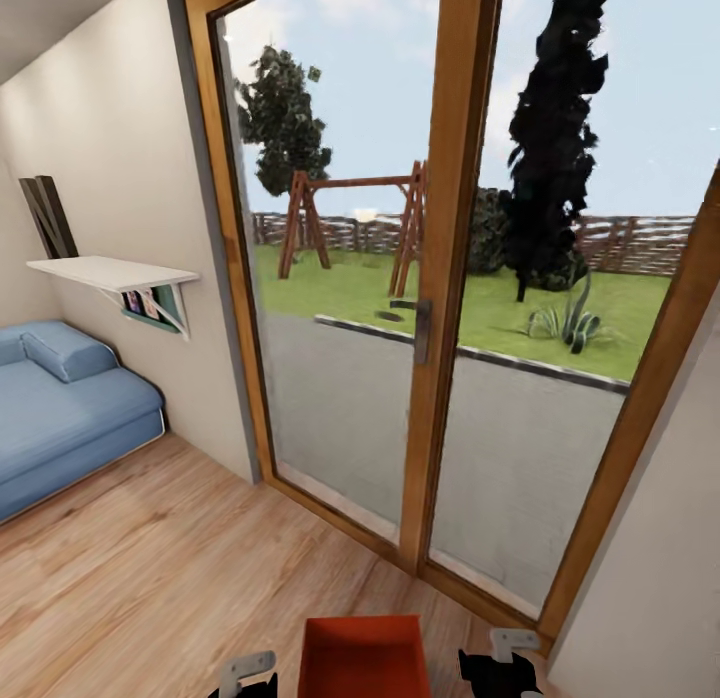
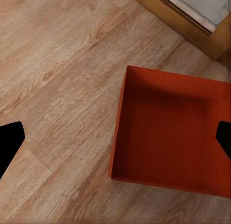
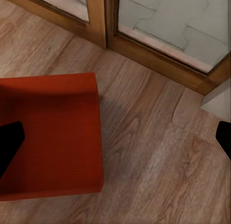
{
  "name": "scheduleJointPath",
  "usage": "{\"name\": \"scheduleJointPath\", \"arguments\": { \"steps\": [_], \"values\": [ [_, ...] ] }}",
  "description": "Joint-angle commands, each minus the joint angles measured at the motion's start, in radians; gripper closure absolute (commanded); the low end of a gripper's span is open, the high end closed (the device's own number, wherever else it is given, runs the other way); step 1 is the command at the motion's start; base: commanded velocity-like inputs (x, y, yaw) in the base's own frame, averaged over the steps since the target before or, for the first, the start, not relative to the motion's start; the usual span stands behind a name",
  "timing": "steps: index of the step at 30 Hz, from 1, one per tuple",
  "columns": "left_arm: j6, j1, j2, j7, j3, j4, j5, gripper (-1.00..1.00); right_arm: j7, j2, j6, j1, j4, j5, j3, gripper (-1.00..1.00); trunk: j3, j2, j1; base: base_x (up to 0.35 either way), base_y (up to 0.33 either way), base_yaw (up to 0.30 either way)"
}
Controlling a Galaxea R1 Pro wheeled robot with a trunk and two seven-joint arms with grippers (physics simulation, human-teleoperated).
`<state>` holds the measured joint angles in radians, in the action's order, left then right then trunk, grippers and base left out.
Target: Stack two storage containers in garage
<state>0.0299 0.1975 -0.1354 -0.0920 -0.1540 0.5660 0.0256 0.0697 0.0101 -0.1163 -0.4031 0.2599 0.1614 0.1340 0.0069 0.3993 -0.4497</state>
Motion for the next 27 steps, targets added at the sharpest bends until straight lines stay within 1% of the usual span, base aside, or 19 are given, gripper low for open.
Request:
{"name": "scheduleJointPath", "arguments": {
  "steps": [1,14,21,27],
  "values": [
    [0.004,0.0,-0.001,0.0,-0.005,-0.001,0.003,-1.0,0.004,0.001,-0.003,0.0,-0.001,0.01,0.009,-1.0,0.0,0.001,0.0,0.0,-0.161,0.0],
    [0.005,0.0,-0.001,0.0,-0.005,0.0,0.002,-1.0,0.004,0.001,-0.003,0.0,-0.001,0.01,0.009,-1.0,0.0,0.001,0.0,-0.007,-0.023,0.0],
    [0.005,0.0,-0.001,0.001,-0.005,0.0,0.002,-1.0,0.004,0.001,-0.003,0.0,-0.001,0.01,0.009,-1.0,0.0,0.001,0.0,-0.24,-0.063,0.0],
    [0.006,0.0,-0.001,0.003,-0.005,0.0,0.002,-1.0,0.004,0.001,-0.003,0.0,-0.001,0.01,0.009,-1.0,0.0,0.001,0.0,-0.077,-0.011,0.0]
  ]
}}
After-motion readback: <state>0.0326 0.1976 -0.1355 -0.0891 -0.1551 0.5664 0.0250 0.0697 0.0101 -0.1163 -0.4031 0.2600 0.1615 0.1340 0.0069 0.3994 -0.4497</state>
